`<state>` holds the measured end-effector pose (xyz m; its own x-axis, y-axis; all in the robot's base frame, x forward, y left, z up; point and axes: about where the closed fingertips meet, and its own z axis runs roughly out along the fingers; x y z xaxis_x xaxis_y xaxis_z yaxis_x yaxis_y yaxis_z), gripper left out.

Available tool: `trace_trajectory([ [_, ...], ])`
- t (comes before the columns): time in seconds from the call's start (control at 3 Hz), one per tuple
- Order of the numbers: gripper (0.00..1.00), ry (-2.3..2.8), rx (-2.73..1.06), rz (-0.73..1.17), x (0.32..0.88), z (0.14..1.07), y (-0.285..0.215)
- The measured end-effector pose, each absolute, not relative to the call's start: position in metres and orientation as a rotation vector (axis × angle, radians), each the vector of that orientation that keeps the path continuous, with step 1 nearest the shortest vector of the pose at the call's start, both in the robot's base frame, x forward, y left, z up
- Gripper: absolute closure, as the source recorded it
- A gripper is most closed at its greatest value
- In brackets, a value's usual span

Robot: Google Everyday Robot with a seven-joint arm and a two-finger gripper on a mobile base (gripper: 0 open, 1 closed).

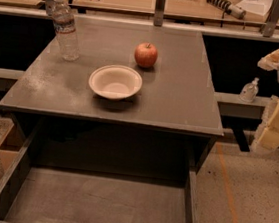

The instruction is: Pick apple

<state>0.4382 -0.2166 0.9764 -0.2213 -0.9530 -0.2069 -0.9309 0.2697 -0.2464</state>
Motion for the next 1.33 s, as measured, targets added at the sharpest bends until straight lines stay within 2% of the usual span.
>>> trace_trajectory([
  [0.67, 0.00, 2.219, -1.670, -0.056, 0.448, 0.977, -0.214],
  [1.33, 0.00, 2.219, -1.355, 0.121, 0.528, 0.925, -0.198],
])
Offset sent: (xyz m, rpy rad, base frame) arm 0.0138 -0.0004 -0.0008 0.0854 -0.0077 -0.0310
